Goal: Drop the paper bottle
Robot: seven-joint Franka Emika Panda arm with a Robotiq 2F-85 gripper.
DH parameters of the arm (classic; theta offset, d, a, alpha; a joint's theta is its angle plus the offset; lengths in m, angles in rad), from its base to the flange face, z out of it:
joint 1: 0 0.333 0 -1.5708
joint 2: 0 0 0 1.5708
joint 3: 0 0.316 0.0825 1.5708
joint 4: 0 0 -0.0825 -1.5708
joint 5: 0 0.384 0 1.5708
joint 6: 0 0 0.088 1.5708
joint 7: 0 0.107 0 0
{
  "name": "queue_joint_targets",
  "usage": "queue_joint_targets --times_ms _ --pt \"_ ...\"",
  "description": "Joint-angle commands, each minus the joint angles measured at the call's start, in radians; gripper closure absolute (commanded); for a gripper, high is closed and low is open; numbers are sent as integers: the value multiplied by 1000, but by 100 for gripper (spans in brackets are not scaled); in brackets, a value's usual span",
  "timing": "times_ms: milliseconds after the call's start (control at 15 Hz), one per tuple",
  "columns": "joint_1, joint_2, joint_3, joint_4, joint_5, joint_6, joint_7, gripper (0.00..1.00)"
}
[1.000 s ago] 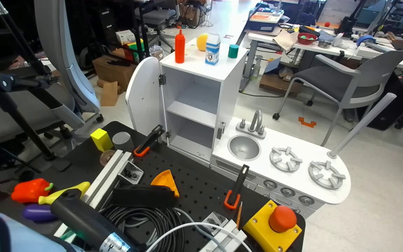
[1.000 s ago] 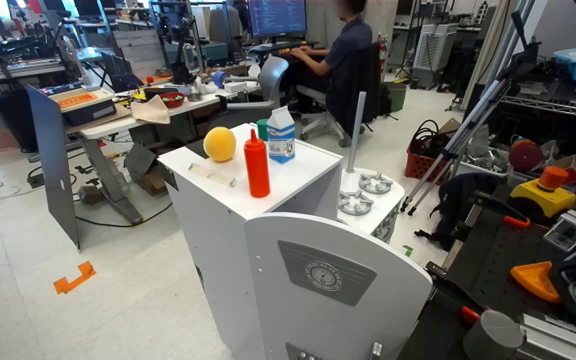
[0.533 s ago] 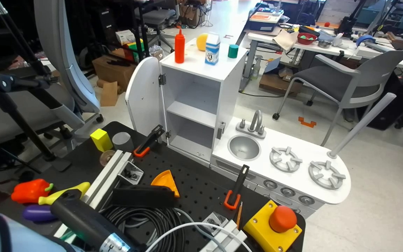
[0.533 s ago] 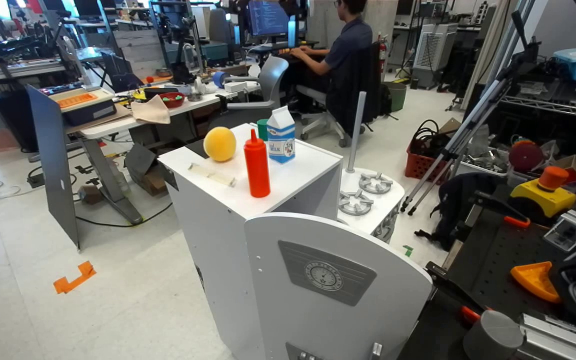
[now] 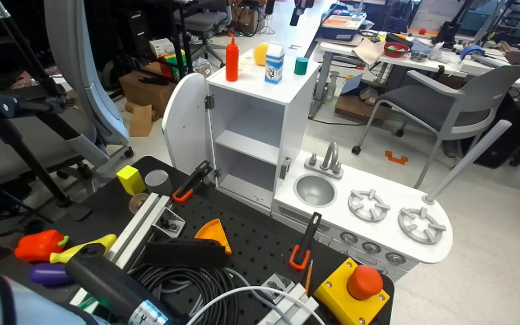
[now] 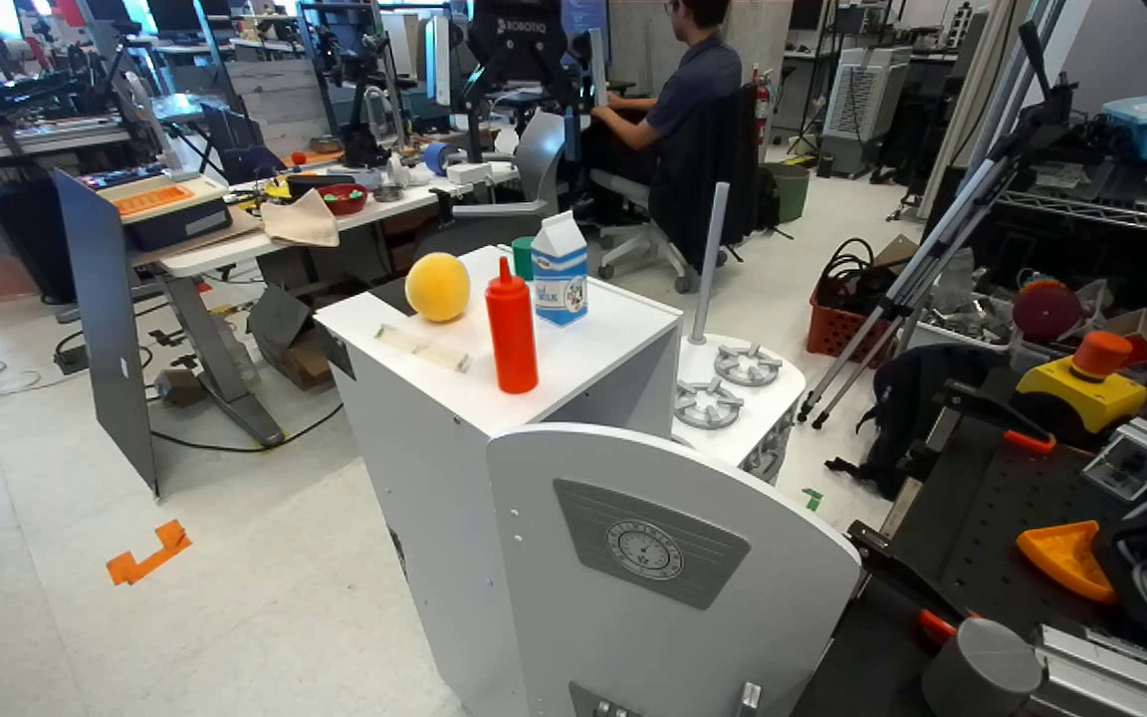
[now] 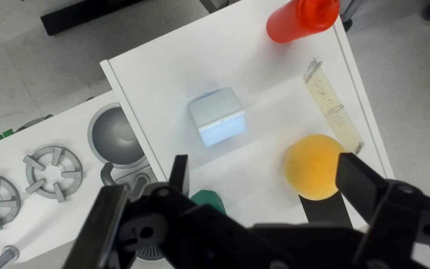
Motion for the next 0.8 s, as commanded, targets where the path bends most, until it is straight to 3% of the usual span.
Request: queue_joint_targets --times_ms 0,733 --pt "22 76 -26 116 30 -87 29 0" --pt "31 223 -47 213 31 -198 122 0"
